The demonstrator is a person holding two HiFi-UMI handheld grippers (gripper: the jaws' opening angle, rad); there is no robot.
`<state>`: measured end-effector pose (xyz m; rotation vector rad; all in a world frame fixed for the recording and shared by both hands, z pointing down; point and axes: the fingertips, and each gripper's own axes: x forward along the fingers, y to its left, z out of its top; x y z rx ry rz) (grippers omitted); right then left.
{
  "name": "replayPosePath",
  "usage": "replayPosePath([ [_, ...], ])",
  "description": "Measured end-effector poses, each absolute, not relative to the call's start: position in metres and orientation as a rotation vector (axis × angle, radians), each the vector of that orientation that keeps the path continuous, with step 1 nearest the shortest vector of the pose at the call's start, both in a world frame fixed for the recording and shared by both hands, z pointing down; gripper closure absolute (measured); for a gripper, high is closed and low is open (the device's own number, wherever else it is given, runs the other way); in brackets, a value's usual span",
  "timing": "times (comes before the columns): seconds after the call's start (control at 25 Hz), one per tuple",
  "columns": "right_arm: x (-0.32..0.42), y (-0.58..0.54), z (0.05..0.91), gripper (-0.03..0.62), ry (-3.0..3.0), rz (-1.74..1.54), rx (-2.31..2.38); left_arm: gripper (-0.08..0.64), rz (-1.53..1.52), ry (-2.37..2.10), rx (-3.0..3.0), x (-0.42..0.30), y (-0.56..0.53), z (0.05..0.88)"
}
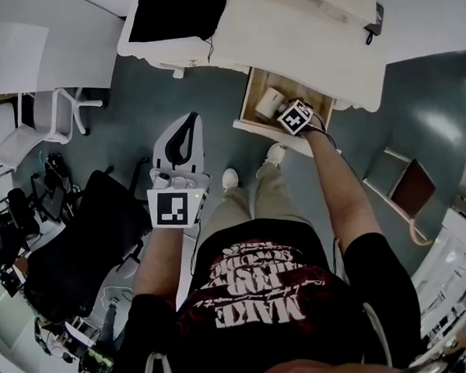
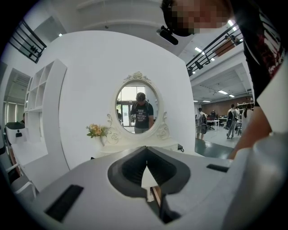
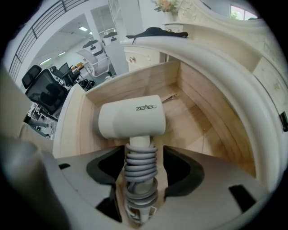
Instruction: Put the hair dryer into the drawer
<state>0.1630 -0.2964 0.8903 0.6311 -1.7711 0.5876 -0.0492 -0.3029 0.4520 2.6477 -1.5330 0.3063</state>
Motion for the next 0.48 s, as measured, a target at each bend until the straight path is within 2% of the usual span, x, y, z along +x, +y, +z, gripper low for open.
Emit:
replayPosePath([
  [0.2,0.169,-0.306,0.856,0.305,-1.826,0.569,0.688,0.557,0.271,-1.5,2.684,-0.04,-0.305,0.437],
  [0.28,0.171,-0.308,0.838,0.325,-1.864,0.575,0.733,0.557,0.247,-1.478,2.707,-0.035,-0.306,0.432],
  [0.48,0.175,-0.305,0.787,0.465,-1.984,0.564,0.929,0.557,0.191,-1.43,2.738,-0.025,-0.305,0.417],
])
